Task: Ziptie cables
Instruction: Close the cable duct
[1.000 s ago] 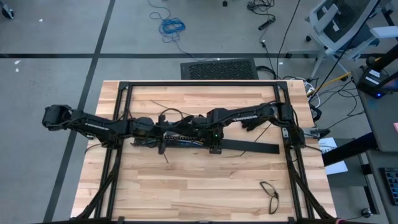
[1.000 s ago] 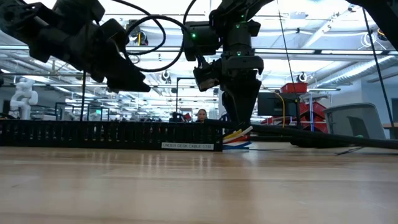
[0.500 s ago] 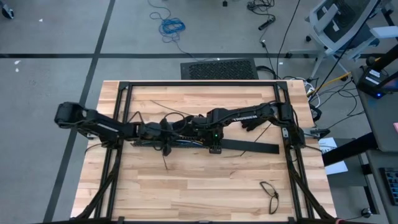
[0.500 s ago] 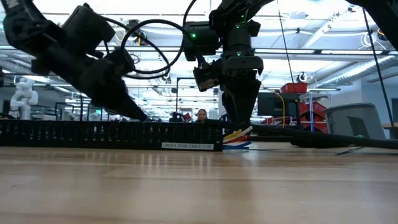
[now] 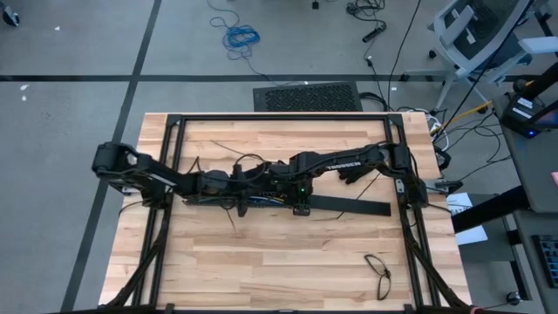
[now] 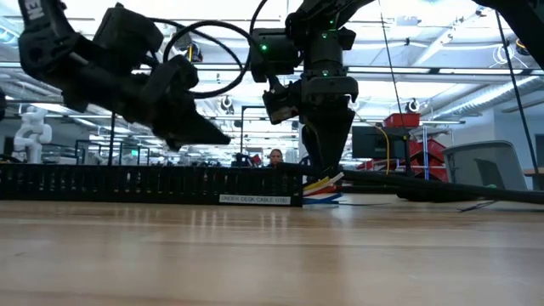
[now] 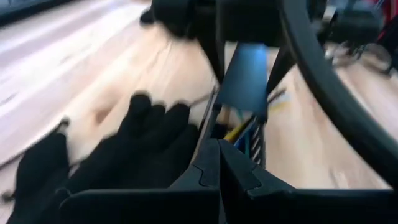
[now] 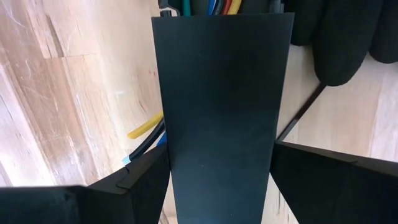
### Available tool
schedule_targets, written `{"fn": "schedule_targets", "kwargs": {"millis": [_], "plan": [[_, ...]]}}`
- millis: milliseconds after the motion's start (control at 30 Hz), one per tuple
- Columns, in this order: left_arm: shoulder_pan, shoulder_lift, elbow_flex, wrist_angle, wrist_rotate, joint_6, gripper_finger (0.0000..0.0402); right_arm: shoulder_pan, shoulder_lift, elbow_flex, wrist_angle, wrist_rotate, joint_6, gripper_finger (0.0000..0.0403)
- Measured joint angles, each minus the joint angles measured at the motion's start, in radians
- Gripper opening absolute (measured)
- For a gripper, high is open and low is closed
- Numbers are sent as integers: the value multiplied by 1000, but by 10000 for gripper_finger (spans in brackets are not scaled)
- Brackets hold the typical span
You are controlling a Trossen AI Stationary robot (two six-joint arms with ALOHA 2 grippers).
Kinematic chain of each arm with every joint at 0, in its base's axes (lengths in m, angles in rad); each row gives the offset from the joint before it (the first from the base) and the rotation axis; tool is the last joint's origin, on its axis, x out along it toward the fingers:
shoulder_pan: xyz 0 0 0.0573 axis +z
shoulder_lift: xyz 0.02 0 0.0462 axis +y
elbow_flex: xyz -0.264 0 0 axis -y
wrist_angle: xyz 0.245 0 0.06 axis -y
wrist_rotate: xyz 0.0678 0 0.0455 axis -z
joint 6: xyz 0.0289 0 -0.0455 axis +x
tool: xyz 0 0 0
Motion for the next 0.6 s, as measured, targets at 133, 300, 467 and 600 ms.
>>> {"fn": "schedule_targets", "kwargs": {"millis": [133, 300, 467, 600], "plan": [[0, 76, 7, 155, 2, -25, 0, 0, 0, 1, 2, -1, 7, 256], [0, 172, 66, 172, 57, -46, 0, 0, 0, 1, 2, -1, 16, 256], [5, 215, 119, 173, 125, -16, 0, 0, -2, 1, 2, -3, 27, 256], [13, 216, 133, 172, 140, 26, 0, 0, -2, 1, 3, -3, 27, 256]]}}
